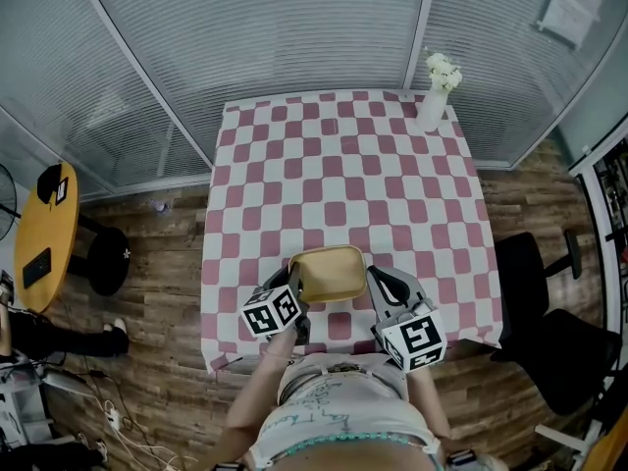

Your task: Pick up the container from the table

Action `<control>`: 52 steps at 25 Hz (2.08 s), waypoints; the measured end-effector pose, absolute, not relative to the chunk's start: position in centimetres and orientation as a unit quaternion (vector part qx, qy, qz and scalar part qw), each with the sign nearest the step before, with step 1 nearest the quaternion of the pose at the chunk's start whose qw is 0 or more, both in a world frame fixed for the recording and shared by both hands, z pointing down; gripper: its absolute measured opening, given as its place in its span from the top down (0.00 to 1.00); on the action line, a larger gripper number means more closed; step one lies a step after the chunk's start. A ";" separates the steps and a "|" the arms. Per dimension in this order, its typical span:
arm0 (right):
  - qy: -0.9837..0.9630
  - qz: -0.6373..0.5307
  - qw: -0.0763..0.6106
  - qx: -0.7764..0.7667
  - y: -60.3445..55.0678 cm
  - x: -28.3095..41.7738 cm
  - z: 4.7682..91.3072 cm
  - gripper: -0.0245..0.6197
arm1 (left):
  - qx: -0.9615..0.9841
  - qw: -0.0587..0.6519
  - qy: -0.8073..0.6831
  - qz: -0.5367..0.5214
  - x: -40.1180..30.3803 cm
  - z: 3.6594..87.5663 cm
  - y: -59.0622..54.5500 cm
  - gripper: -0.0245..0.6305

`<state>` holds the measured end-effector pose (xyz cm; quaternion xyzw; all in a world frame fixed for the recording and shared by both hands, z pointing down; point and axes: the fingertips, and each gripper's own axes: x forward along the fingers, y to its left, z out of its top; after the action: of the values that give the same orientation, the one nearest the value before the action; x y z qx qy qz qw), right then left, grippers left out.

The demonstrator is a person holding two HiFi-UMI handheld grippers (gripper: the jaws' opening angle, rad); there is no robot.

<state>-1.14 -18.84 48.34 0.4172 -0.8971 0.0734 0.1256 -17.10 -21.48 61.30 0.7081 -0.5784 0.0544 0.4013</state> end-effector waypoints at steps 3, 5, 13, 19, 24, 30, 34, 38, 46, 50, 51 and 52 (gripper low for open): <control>-0.900 0.072 0.125 0.412 -18.8 -1.5 48.3 0.97 | 0.710 0.394 -0.583 0.044 -17.5 60.1 -21.6 0.91; -0.901 0.072 0.124 0.410 -18.9 -1.7 48.3 0.97 | 0.711 0.388 -0.586 0.037 -17.7 59.2 -21.6 0.91; -0.904 0.058 0.117 0.407 -19.1 -2.3 46.8 0.97 | 0.720 0.353 -0.597 0.009 -18.8 55.4 -22.5 0.91; -0.905 0.046 0.112 0.407 -19.2 -2.6 45.8 0.97 | 0.730 0.337 -0.595 -0.010 -18.8 53.2 -22.8 0.92; -0.908 0.035 0.102 0.405 -19.2 -2.9 44.8 0.97 | 0.734 0.332 -0.592 -0.019 -18.7 52.4 -22.8 0.92; -0.910 0.037 0.102 0.401 -19.1 -3.2 44.7 0.97 | 0.735 0.328 -0.593 -0.017 -18.6 52.4 -22.6 0.92; -0.913 0.043 0.101 0.393 -18.8 -3.5 44.8 0.97 | 0.737 0.327 -0.591 -0.017 -18.5 52.4 -22.3 0.92; -0.913 0.042 0.099 0.393 -18.8 -3.7 44.6 0.97 | 0.738 0.327 -0.590 -0.016 -18.5 52.3 -22.3 0.92; -0.914 0.042 0.098 0.392 -18.7 -3.7 44.4 0.97 | 0.740 0.327 -0.588 -0.010 -18.2 52.6 -22.0 0.92; -0.913 0.046 0.102 0.392 -18.8 -3.5 44.7 0.97 | 0.739 0.330 -0.587 -0.007 -18.0 53.0 -22.1 0.92; -0.913 0.047 0.103 0.392 -18.9 -3.5 44.7 0.97 | 0.739 0.330 -0.587 -0.006 -18.0 53.1 -22.1 0.92; -0.913 0.047 0.103 0.391 -18.9 -3.5 44.7 0.97 | 0.739 0.330 -0.587 -0.005 -18.0 53.1 -22.2 0.92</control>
<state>-3.48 -18.91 44.72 0.3911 -0.9134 0.0468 0.1028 -17.98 -22.17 53.11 0.7388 -0.5873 -0.0053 0.3304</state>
